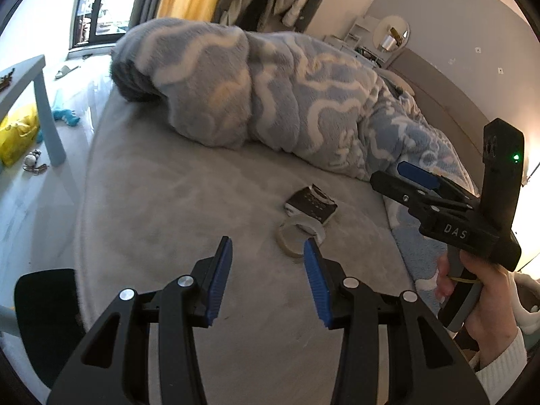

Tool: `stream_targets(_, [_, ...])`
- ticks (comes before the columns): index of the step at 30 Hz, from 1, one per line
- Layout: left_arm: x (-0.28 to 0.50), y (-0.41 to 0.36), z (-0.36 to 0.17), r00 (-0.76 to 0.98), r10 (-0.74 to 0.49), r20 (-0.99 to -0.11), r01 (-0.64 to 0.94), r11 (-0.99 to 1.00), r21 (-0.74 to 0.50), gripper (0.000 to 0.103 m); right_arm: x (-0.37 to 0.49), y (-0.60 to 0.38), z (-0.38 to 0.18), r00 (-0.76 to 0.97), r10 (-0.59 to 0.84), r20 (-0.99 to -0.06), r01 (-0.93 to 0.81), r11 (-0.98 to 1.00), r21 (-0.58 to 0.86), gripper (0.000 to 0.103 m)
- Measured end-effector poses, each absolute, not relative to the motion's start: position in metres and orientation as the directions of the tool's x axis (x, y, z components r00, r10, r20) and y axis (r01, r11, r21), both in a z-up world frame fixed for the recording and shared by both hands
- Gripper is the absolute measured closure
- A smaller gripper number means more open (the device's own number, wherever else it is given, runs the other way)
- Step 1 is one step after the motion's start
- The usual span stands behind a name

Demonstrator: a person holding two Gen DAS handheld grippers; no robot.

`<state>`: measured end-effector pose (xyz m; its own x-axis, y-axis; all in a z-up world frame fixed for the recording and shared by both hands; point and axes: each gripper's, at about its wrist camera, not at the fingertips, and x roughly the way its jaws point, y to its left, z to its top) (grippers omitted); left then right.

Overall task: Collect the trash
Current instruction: 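Move both tools back over the black tissue pack and tape roll, then grasp the black tissue pack with the right tool while left tool grasps the tape roll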

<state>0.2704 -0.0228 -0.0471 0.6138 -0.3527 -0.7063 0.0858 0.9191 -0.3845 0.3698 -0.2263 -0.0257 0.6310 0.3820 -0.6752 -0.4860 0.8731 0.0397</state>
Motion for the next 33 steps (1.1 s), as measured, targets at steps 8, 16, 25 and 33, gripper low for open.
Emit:
stream_targets(8, [0.304, -0.058, -0.077, 0.564, -0.367, -0.740, 0.100, 0.919, -0.380, 0.057, 0.380, -0.261, -0.045, 0.619, 0.374, -0.690, -0.444, 0.892, 0.084, 0.012])
stream_targets(16, [0.326, -0.071, -0.110, 0.505, -0.331, -0.797, 0.066, 0.935, -0.347, 0.066, 0.390, -0.275, -0.055, 0.615, 0.391, -0.684, -0.428, 0.895, 0.127, 0.012])
stream_targets(25, [0.334, -0.070, -0.119, 0.501, -0.363, -0.786, 0.068, 0.922, -0.382, 0.098, 0.400, -0.275, -0.069, 0.585, 0.407, -0.701, -0.442, 0.885, 0.145, 0.011])
stream_targets(33, [0.322, -0.054, -0.095, 0.551, -0.352, -0.757, 0.094, 0.927, -0.363, 0.099, 0.400, -0.261, -0.068, 0.585, 0.427, -0.690, -0.472, 0.871, 0.138, 0.007])
